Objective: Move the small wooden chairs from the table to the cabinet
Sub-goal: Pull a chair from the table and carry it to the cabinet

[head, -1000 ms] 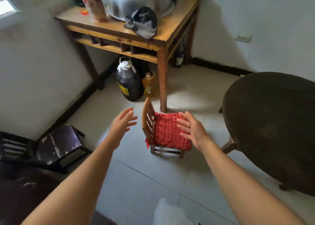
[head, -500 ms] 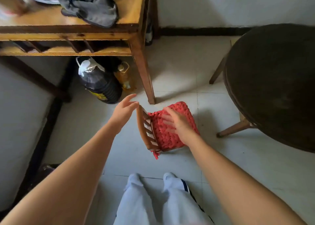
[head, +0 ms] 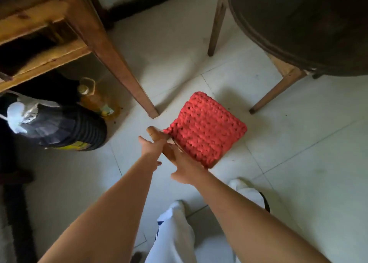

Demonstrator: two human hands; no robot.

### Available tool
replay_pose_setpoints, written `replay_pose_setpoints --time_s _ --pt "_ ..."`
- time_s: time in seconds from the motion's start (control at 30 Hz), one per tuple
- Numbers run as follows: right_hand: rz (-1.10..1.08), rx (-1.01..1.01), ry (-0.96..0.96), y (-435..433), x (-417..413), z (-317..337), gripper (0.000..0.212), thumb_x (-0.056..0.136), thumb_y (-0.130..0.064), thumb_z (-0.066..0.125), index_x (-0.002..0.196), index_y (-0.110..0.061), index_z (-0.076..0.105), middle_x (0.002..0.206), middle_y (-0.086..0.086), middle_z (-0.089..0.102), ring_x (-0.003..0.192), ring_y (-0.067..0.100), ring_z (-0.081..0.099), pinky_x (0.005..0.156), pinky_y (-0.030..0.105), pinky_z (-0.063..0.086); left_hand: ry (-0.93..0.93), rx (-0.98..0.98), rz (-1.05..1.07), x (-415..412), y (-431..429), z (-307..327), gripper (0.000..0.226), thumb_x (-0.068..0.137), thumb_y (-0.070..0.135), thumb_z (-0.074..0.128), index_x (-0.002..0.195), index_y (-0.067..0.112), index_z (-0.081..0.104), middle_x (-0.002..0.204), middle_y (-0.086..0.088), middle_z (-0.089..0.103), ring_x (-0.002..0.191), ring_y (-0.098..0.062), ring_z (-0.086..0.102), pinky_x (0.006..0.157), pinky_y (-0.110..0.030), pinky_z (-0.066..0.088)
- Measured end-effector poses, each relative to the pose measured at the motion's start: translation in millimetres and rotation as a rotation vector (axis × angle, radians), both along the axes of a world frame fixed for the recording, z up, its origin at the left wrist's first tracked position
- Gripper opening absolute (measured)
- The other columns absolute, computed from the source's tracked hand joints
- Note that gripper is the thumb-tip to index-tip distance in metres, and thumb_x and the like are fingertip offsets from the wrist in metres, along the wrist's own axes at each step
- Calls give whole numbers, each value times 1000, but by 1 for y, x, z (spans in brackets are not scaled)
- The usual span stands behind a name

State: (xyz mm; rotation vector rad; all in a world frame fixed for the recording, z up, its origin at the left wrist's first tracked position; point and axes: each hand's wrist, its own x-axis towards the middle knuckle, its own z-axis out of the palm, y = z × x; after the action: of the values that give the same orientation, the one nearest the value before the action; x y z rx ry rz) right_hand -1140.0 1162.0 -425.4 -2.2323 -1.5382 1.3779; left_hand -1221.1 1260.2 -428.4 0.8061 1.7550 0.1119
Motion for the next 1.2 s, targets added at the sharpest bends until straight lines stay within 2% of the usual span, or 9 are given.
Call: replay_pose_setpoints --time_s 0.1,0.2,0.3,0.43,0.57,0.67,0.87,1.0,1.2 --pt "63 29 -298 3 -18 -21 70 86 -13 56 145 -20 19 126 12 57 110 32 59 88 46 50 -176 -5 115 6 14 -24 59 73 13 71 120 22 36 117 -19 60 87 -34 66 66 -56 57" --pt "52 117 -387 5 -22 -27 59 88 -7 52 141 -14 26 115 15 62 99 32 64 78 41 51 -240 -11 133 8 21 -35 41 71 -4 63 98 19 43 109 -21 63 94 -42 66 65 -68 52" --pt "14 174 -432 -4 -13 -20 54 87 -6 51 137 -13 31 108 16 65 91 34 67 71 40 52 -262 3 157 14 14 -28 38 72 -7 61 93 19 42 95 -16 56 79 -34 63 47 -52 55" --pt "29 151 -423 -26 25 8 58 80 -9 62 129 -15 32 102 16 64 86 35 67 68 40 51 -225 15 68 45 -7 1 41 76 2 60 101 20 32 94 -15 52 77 -35 61 59 -59 56" --pt "-49 103 -318 -55 64 49 56 77 -12 67 121 -15 31 97 12 65 84 35 67 67 41 51 -202 9 -32 90 -32 44 45 76 5 61 104 20 30 91 -13 49 73 -31 58 53 -57 56" --pt "-142 104 -277 -89 100 83 52 80 -12 63 122 -16 32 95 11 65 82 33 67 64 38 50 -205 -26 -141 134 -58 81 47 79 4 61 107 20 28 87 -12 46 70 -29 54 36 -40 52" --pt "-258 88 -307 -179 195 141 58 82 -10 62 129 -20 30 96 8 65 80 27 66 66 36 53 -199 -66 -297 243 -140 140 48 79 2 58 107 23 26 87 -15 48 77 -34 57 53 -52 57" --pt "-297 86 -344 -242 276 172 59 82 -10 61 130 -20 29 98 9 65 79 28 66 62 34 51 -225 -67 -366 330 -201 171 47 80 0 57 106 22 24 93 -16 49 87 -36 57 39 -40 52" --pt "-298 118 -452 -331 416 220 61 84 -15 58 135 -21 26 90 4 61 63 19 56 49 25 35 -233 -45 -434 473 -287 222 51 80 0 58 115 21 27 83 -15 48 69 -31 54 35 -36 49"
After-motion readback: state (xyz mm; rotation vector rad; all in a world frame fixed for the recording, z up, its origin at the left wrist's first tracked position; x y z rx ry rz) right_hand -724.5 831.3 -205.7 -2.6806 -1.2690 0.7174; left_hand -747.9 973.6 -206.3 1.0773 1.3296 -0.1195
